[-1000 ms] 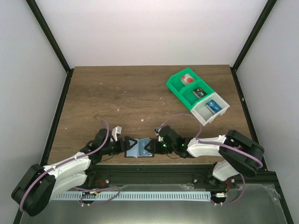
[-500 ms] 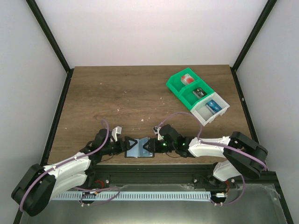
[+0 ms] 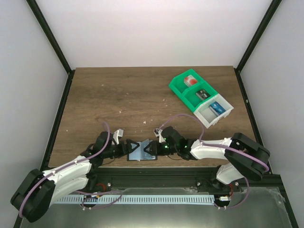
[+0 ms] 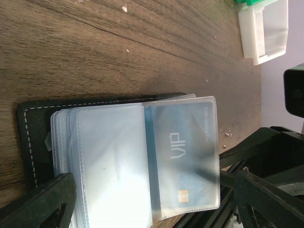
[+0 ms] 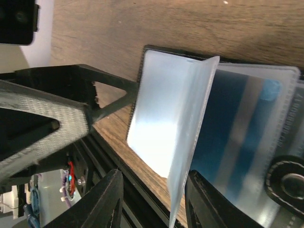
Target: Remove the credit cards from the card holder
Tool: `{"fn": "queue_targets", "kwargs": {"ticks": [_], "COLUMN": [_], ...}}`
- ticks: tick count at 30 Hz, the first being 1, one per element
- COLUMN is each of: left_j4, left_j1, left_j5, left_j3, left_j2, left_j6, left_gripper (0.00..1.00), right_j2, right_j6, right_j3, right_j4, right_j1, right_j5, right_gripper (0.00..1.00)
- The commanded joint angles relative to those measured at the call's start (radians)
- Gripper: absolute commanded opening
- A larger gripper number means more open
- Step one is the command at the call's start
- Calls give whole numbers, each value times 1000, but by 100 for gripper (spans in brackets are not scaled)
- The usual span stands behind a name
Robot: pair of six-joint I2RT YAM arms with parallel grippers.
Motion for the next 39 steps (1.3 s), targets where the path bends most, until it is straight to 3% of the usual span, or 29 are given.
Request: {"fn": "queue_targets", "kwargs": {"ticks": [1, 10, 19, 26, 30, 33, 36, 39], "left_j4": [-24, 45, -162, -173, -96, -29, 19, 18], "left_j1": [1, 0, 26, 60, 60, 60, 60, 60], "left_j5": [14, 56, -40, -15, 32, 68, 89, 83], "left_j3": [3, -31, 60, 52, 38, 15, -4, -7], "left_j2": [-10, -10, -180, -227, -188, -132, -71, -6], "left_j6": [-12, -62, -73, -66, -50, -47, -38, -12], "left_gripper": [92, 89, 83, 72, 54, 25, 4, 0], "right_j2": [10, 80, 147, 161, 145, 141, 148, 160], "right_j6": [-1, 16, 19, 15, 2, -15, -20, -20], "right_j3": [8, 42, 86, 71, 74, 90, 105, 106], "right_j4": [100, 189, 235, 199, 118, 70, 27, 10], "right_j1": [7, 7, 8, 8, 7, 7, 7, 7], "right_j5": [-49, -115, -182, -156, -88, -48, -7, 15], "right_gripper": [37, 38, 38, 37, 33, 29, 26, 25]}}
